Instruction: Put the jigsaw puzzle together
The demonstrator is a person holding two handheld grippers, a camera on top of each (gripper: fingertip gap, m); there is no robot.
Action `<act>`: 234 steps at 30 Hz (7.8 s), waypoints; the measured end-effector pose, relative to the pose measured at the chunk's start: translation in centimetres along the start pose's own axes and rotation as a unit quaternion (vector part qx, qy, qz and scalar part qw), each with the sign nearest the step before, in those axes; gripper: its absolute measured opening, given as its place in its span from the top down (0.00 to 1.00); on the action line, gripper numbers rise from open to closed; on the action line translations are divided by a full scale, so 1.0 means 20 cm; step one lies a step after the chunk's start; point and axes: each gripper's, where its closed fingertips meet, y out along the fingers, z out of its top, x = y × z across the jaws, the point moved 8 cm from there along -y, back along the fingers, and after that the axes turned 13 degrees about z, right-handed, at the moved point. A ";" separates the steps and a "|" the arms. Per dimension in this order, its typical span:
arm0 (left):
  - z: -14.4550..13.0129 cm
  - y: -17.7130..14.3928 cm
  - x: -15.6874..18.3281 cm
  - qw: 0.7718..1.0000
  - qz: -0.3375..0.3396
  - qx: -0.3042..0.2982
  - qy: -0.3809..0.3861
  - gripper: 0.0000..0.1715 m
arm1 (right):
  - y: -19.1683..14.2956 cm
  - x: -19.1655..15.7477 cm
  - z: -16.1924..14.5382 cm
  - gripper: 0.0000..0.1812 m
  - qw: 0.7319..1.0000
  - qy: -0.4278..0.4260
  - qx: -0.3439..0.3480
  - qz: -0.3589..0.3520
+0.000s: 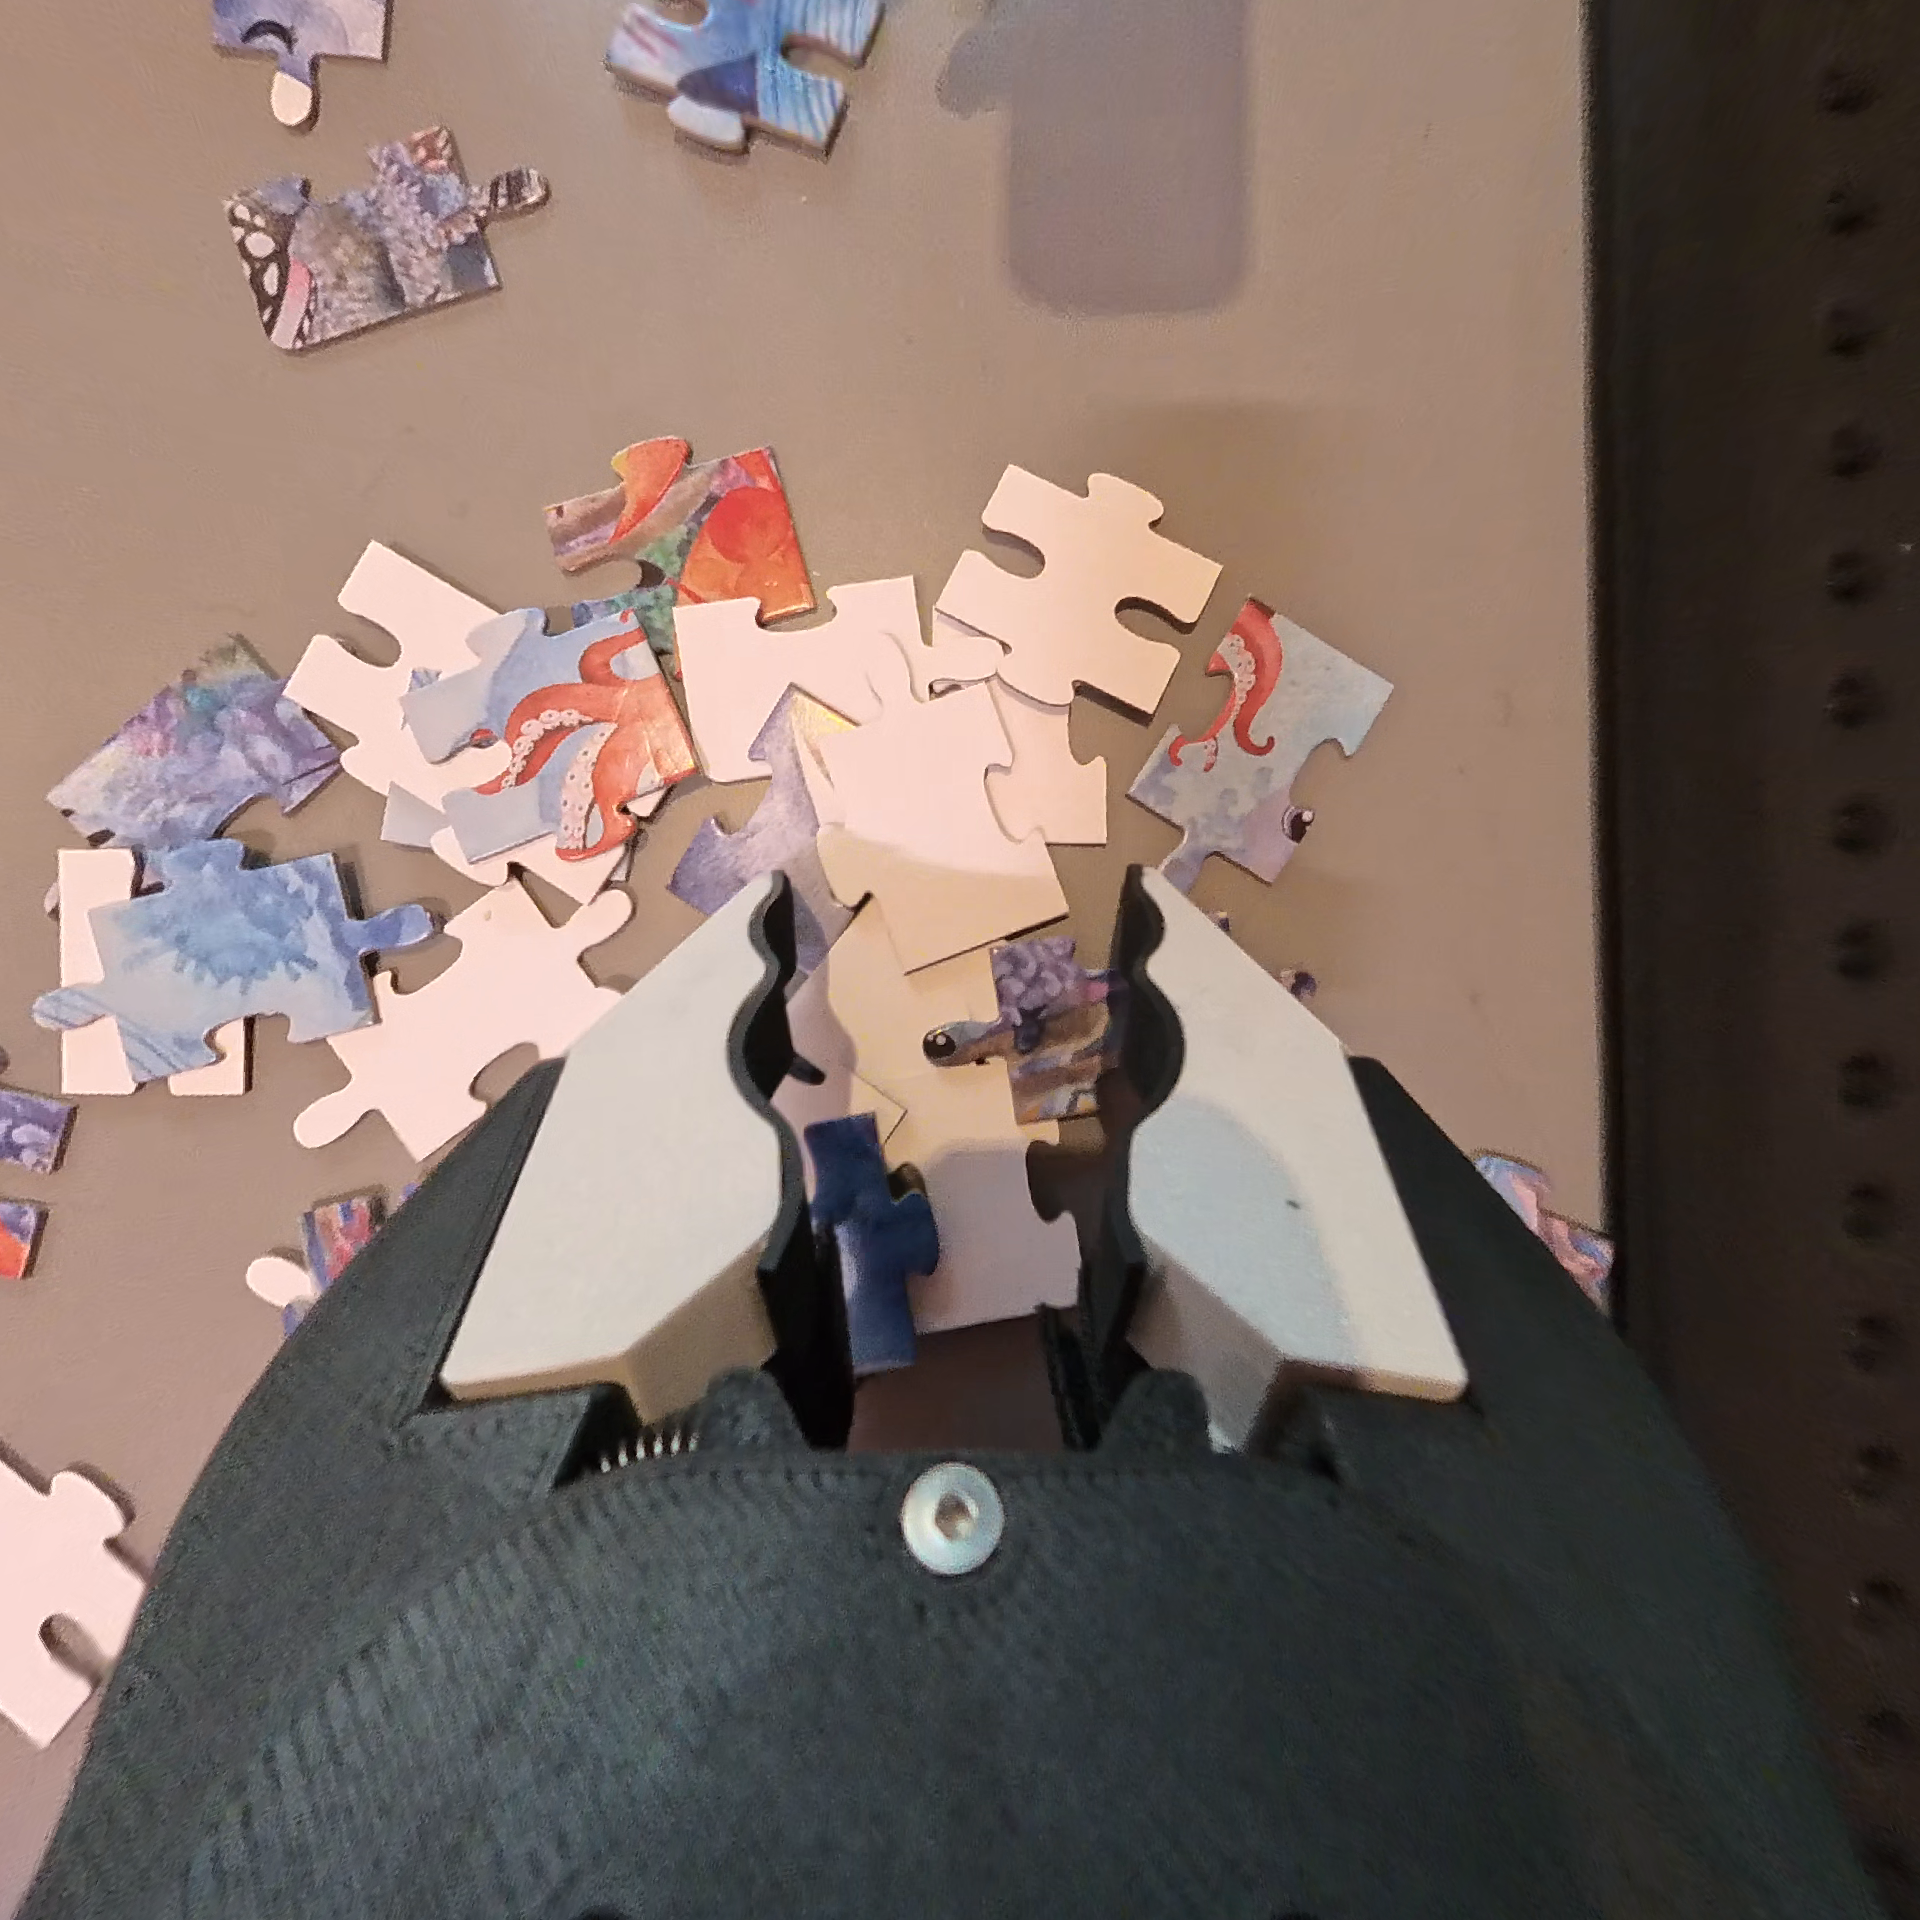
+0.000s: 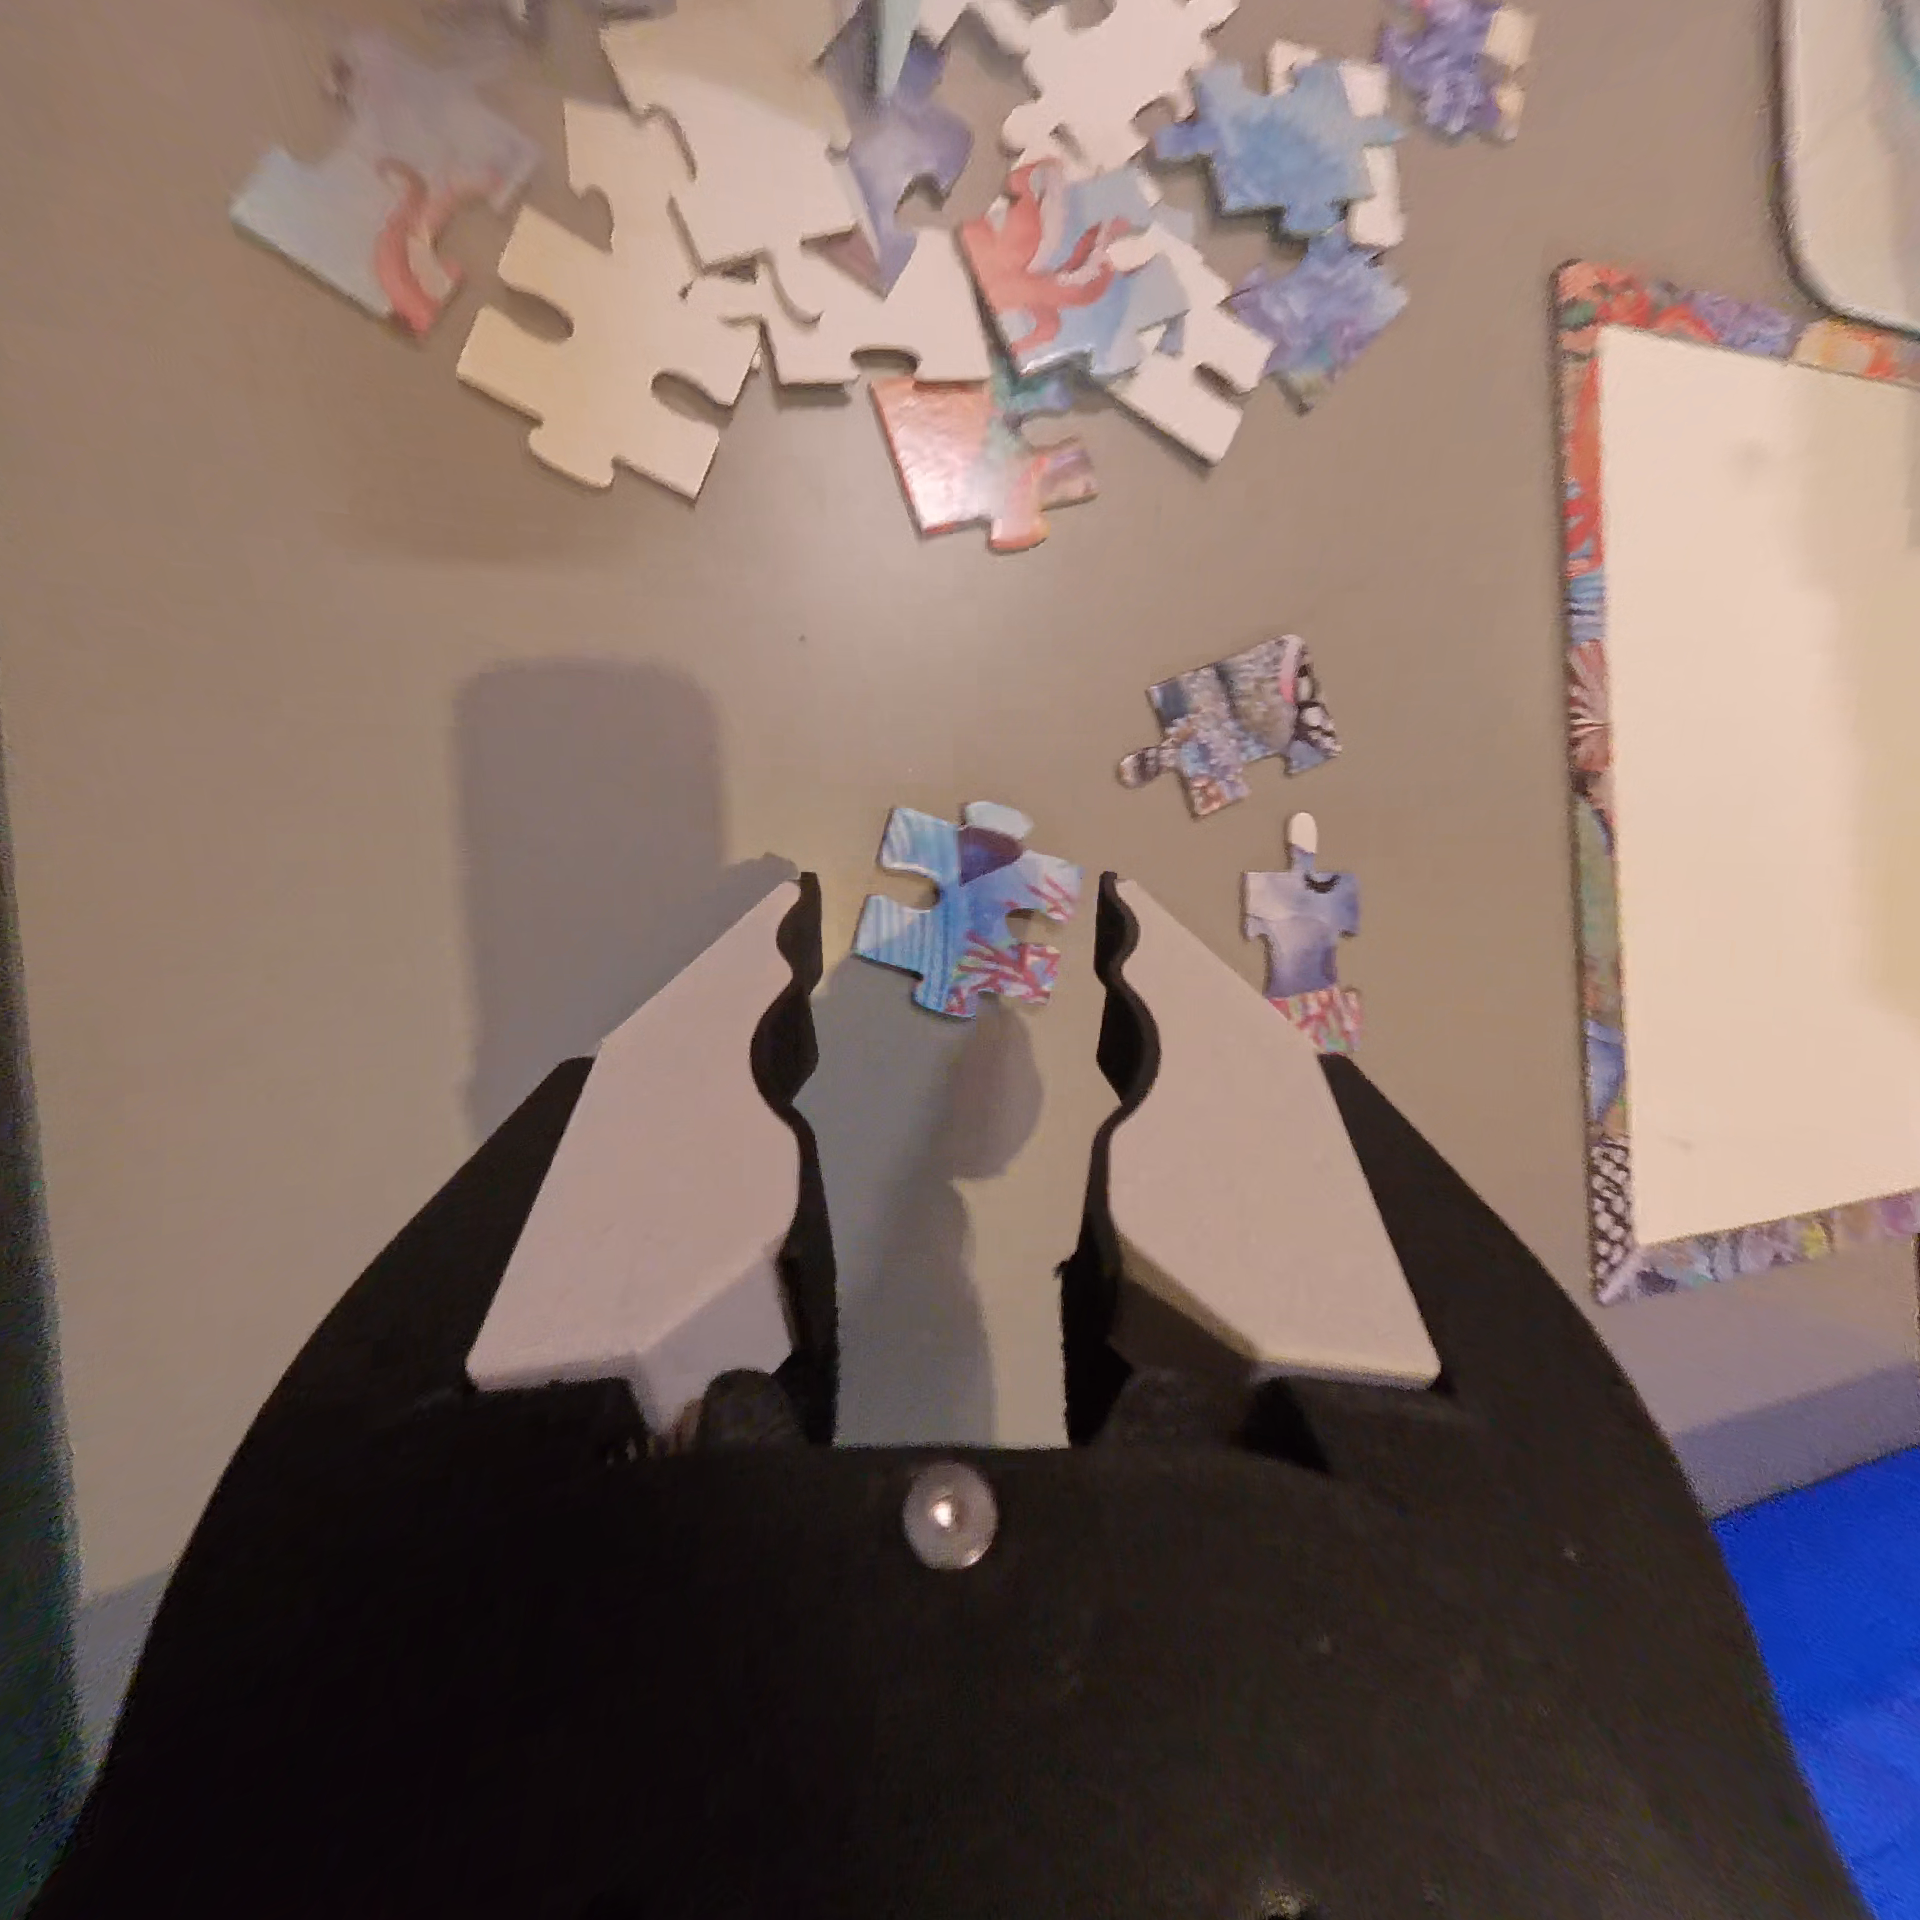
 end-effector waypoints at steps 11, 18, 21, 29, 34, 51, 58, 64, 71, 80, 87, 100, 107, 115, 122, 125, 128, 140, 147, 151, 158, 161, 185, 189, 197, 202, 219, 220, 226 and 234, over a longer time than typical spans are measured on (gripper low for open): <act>0.03 0.05 0.02 0.999 0.026 0.029 0.006 0.75 | -0.01 0.00 0.10 0.79 0.998 -0.017 0.057 -0.012; 0.06 0.04 0.02 0.997 -0.002 0.069 -0.021 0.76 | 0.12 -0.08 0.30 0.76 0.993 -0.041 0.106 0.018; 0.09 -0.02 -0.01 0.988 -0.055 0.122 -0.082 0.75 | 0.18 -0.13 0.35 0.74 0.990 -0.113 0.083 -0.006; 0.12 -0.04 -0.02 0.954 -0.187 0.172 -0.161 0.75 | 0.23 -0.20 0.48 0.96 0.972 -0.205 0.079 -0.086; 0.13 -0.10 -0.04 0.964 -0.144 0.174 -0.143 0.64 | 0.07 -0.13 0.41 1.00 0.986 -0.089 0.138 -0.011; -0.13 -0.10 0.06 1.000 0.018 -0.011 0.008 0.57 | -0.20 0.13 -0.38 0.79 0.908 0.386 0.113 0.119; -0.11 -0.09 0.09 0.999 0.028 0.023 0.015 0.70 | -0.27 0.13 -0.31 0.80 0.931 0.343 0.116 0.054; -0.11 -0.08 0.10 0.998 0.034 0.047 0.018 0.99 | -0.18 0.03 -0.03 0.82 0.965 0.224 0.121 0.059; -0.12 -0.14 0.06 0.998 0.052 0.024 -0.003 0.73 | 0.03 -0.08 0.24 0.79 0.983 0.131 0.095 0.090; -0.14 -0.10 0.08 0.999 0.040 0.005 0.012 0.80 | 0.18 -0.12 0.34 0.82 0.987 0.093 0.085 0.104; -0.11 -0.07 0.10 0.998 0.036 0.045 -0.021 0.81 | 0.18 -0.12 0.39 0.84 0.987 0.062 0.121 0.091; -0.09 -0.06 0.09 0.992 -0.027 0.092 -0.084 0.81 | 0.43 -0.21 0.56 0.88 0.989 -0.143 0.034 -0.003; -0.09 -0.06 0.07 0.991 -0.027 0.095 -0.086 0.81 | 0.46 -0.18 0.58 0.96 0.986 -0.166 0.027 -0.003; -0.09 -0.09 0.05 0.989 -0.032 0.108 -0.092 0.81 | 0.39 -0.18 0.59 1.00 0.983 -0.175 0.046 -0.025; -0.09 -0.10 0.04 0.990 -0.025 0.111 -0.084 0.80 | 0.24 -0.14 0.53 1.00 0.989 -0.102 0.101 0.033; -0.09 -0.10 0.05 0.992 -0.016 0.103 -0.074 0.80 | 0.11 -0.08 0.47 1.00 0.987 -0.033 0.141 0.076; -0.09 -0.10 0.05 0.993 -0.010 0.098 -0.066 0.78 | -0.04 0.00 0.38 1.00 0.979 0.033 0.167 0.109; -0.12 -0.14 0.05 0.998 -0.001 0.051 -0.047 0.69 | -0.45 0.14 -0.17 1.00 0.942 0.261 0.137 0.162; -0.16 -0.16 0.08 1.000 0.011 0.006 -0.028 0.65 | -0.45 0.22 -0.51 0.94 0.907 0.374 0.051 0.185; -0.18 -0.15 0.08 0.999 0.022 -0.006 -0.025 0.64 | -0.47 0.27 -0.57 0.81 0.908 0.400 0.027 0.117; -0.19 -0.15 0.09 0.999 0.032 -0.016 -0.014 0.63 | -0.50 0.15 -0.33 0.82 0.949 0.307 0.036 0.062; -0.19 -0.16 0.11 0.999 0.036 -0.020 -0.003 0.65 | -0.41 0.07 -0.13 0.83 0.967 0.238 0.038 0.083; -0.13 -0.10 0.19 0.998 0.046 0.051 -0.003 0.98 | 0.43 -0.22 0.59 0.75 0.992 -0.045 0.019 0.113; -0.13 -0.09 0.19 0.998 0.042 0.047 0.000 0.93 | 0.45 -0.17 0.59 0.78 0.991 -0.034 0.024 0.130; -0.09 -0.07 0.17 0.995 0.075 0.045 0.037 0.78 | 0.47 -0.10 0.58 0.93 0.984 0.002 0.058 0.168; -0.06 -0.06 0.18 0.995 0.055 0.045 0.075 0.83 | 0.48 -0.11 0.57 1.00 0.980 0.003 0.074 0.183; -0.03 -0.04 0.22 0.991 0.055 0.089 0.083 1.00 | 0.45 -0.17 0.57 0.78 0.987 -0.046 0.065 0.137; -0.03 -0.04 0.22 0.991 0.050 0.096 0.076 1.00 | 0.45 -0.17 0.57 0.78 0.988 -0.047 0.063 0.132; -0.03 -0.06 0.20 0.994 0.030 0.096 0.054 1.00 | 0.44 -0.15 0.56 0.69 0.993 0.004 0.053 0.106; -0.04 -0.05 0.21 0.994 0.037 0.065 0.075 0.74 | 0.46 -0.15 0.55 0.83 0.986 0.050 0.070 0.143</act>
